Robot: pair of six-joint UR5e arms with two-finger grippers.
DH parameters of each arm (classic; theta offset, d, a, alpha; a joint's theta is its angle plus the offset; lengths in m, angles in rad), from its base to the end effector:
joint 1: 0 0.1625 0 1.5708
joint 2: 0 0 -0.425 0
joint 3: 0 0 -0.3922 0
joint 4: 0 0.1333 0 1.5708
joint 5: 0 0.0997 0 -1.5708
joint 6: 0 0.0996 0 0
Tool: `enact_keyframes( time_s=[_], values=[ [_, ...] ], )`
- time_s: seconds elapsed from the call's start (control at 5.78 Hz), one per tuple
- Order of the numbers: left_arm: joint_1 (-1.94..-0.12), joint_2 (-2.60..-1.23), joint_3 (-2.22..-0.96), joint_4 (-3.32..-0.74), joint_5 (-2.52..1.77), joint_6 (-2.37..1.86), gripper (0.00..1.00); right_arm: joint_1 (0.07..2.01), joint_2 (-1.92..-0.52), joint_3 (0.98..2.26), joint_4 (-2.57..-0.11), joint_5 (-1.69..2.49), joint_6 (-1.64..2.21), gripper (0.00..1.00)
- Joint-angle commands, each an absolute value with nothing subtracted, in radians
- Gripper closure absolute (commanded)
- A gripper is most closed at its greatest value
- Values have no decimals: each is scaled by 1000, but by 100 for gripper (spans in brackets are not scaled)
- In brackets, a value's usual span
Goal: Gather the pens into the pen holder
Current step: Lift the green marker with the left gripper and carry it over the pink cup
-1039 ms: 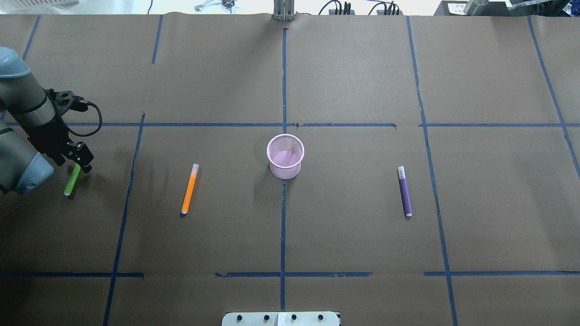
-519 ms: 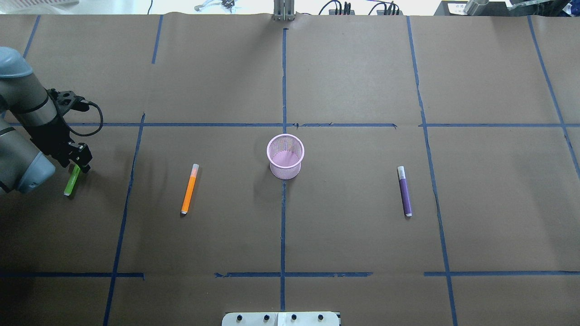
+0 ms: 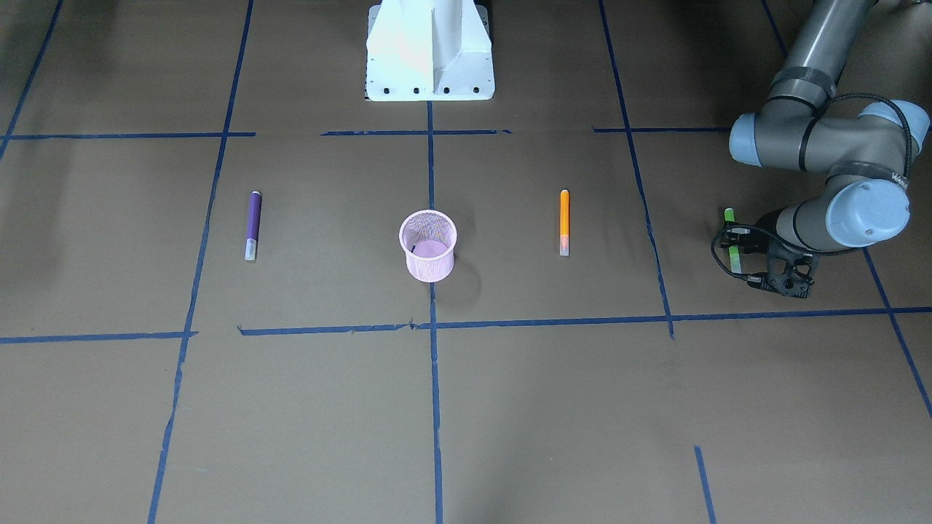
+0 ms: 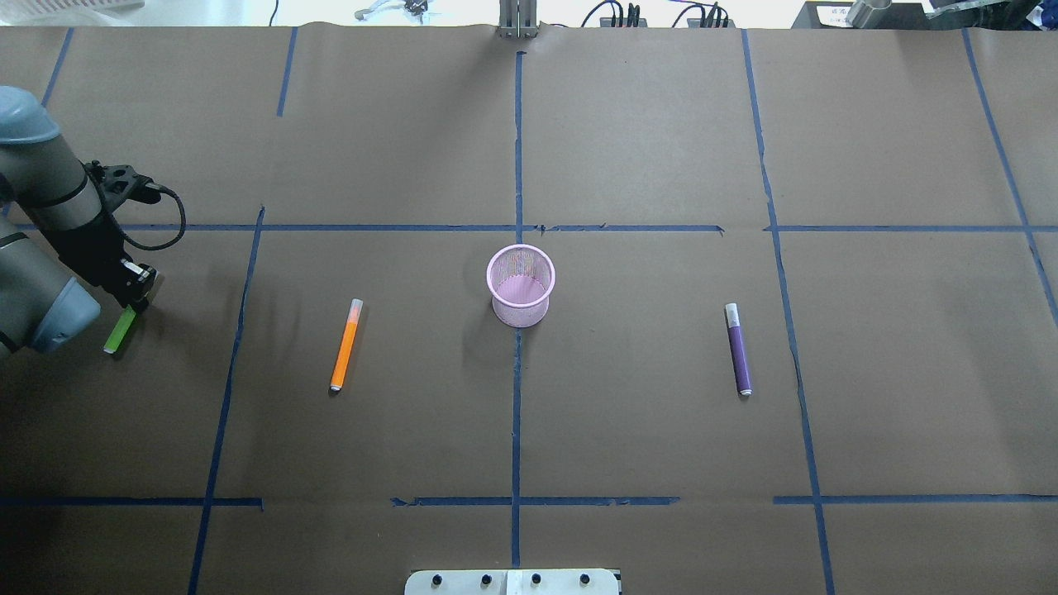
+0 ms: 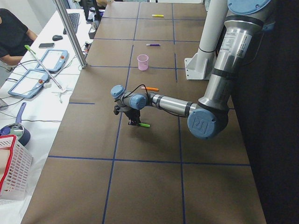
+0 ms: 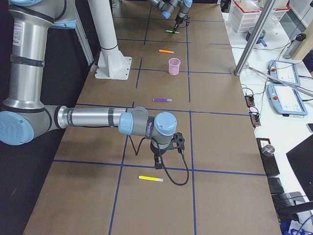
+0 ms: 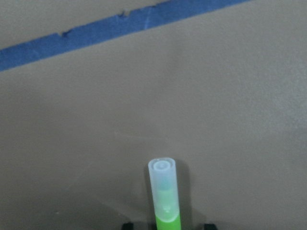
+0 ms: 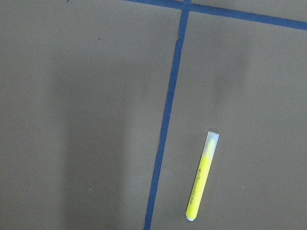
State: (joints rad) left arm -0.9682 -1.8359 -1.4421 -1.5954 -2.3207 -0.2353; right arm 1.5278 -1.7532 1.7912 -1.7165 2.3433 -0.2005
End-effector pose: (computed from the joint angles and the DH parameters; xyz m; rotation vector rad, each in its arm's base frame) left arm 0.2918 -0.5396 0.5753 -0.1655 0.7514 0.4095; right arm 0.0463 -0.4086 0.6472 -0.0413 -0.7786 -0.1895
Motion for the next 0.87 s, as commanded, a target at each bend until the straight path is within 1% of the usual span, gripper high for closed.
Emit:
enact_keyframes(
  time_s=[0.0,0.35,0.52,0.69],
  values=[
    [-969,-1839,-1471,-1594,-2309,-221,100,1528,-1753,1790,-1717,2345,-199,0],
    [-976,-1928,-1621,-1582,-2295,-232,100,1528,-1749,1796,-1715,2347,-199,0],
    [-973,-1948,-1725,-1585,-2271,-271,100,1528,-1749,1798,-1715,2347,-199,0],
    [-970,-2012,-1794,-1594,-2269,-311,100,1528,-1747,1799,-1715,2347,-199,0]
  ],
)
